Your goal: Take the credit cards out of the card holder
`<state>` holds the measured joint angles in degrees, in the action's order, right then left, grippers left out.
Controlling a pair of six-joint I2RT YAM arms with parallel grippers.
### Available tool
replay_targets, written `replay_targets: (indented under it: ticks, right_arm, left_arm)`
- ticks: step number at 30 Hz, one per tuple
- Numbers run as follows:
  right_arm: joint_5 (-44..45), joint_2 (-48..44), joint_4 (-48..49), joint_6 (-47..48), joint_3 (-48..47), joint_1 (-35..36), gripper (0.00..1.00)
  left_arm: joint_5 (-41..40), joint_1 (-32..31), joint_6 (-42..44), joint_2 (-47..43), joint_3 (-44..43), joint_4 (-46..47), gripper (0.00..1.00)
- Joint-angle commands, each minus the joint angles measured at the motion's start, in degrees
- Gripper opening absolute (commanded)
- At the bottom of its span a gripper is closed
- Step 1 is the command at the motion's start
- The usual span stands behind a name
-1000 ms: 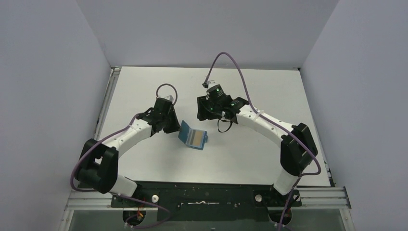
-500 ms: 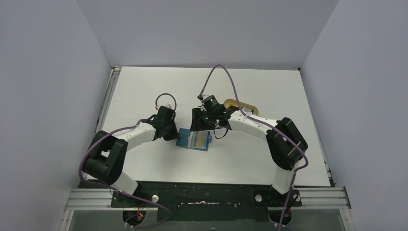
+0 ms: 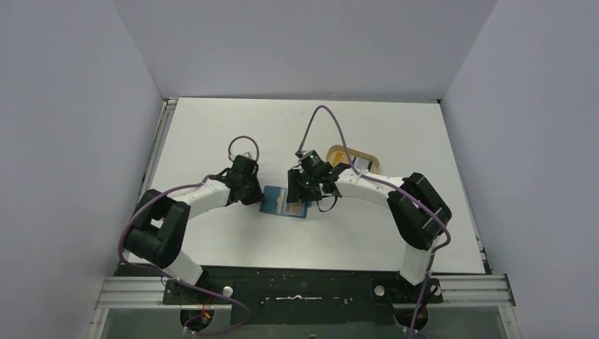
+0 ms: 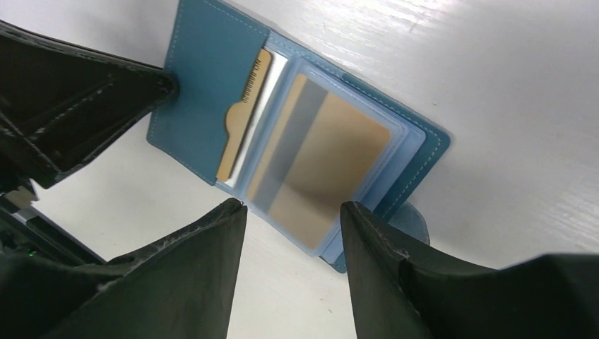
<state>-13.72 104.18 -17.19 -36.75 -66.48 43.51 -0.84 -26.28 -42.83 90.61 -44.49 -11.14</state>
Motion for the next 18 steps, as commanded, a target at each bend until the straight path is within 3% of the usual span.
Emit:
replay_targets:
  ticks: [1,18]
  right_arm:
    - [3.49,-2.32,-0.05,0.60,0.80,0.17,0.52]
    - [4.05,1.80,1.11,0.01,-1.67,2.49,0.52]
  left_arm:
    - [-1.60,-0.26,0.38,1.30,0.37,0.16,0.00]
    - [-0.93,-0.30,0.42,1.14,0.13,0.24,0.00]
